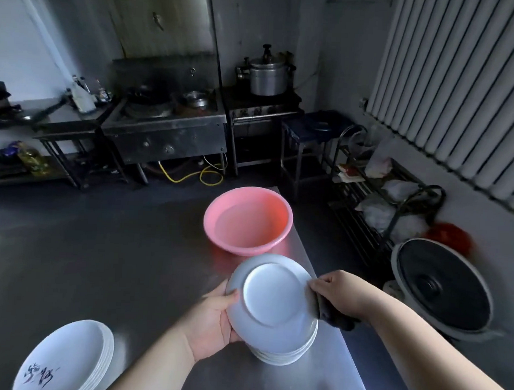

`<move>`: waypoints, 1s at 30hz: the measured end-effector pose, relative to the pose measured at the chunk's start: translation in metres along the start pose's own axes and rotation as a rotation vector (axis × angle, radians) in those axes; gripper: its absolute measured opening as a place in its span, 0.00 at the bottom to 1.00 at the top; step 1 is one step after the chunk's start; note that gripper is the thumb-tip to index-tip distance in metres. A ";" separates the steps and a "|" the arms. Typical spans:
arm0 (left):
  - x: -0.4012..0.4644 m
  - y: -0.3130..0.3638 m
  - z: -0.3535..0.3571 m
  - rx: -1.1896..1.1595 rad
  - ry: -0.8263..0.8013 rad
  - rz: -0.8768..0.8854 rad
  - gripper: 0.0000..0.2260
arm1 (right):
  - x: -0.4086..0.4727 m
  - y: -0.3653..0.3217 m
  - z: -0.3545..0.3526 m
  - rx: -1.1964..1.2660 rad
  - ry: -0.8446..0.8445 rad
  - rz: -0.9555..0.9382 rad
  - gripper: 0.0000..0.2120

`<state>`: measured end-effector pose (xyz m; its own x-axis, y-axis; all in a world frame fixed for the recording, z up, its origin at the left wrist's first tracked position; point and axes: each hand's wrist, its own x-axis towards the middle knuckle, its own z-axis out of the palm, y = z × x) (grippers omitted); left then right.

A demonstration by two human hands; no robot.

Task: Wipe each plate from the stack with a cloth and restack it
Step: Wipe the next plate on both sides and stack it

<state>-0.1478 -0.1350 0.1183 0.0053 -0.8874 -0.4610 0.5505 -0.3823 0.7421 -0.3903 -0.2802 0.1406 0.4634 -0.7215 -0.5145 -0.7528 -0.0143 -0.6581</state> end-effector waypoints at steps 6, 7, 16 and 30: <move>0.026 -0.024 0.007 0.190 0.077 -0.007 0.20 | 0.007 0.035 0.006 0.101 -0.135 0.096 0.29; 0.031 -0.027 0.007 0.238 0.119 -0.004 0.24 | 0.006 0.035 0.005 0.148 -0.129 0.108 0.32; 0.063 -0.034 0.000 0.399 0.355 -0.081 0.28 | 0.030 0.052 0.013 0.315 0.090 -0.093 0.10; 0.082 -0.063 -0.001 1.426 0.552 -0.041 0.19 | 0.069 0.075 0.053 -0.012 0.280 -0.073 0.14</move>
<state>-0.1810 -0.1839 0.0336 0.4882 -0.7900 -0.3708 -0.6764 -0.6110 0.4113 -0.3899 -0.2949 0.0266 0.3709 -0.8814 -0.2926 -0.7283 -0.0805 -0.6806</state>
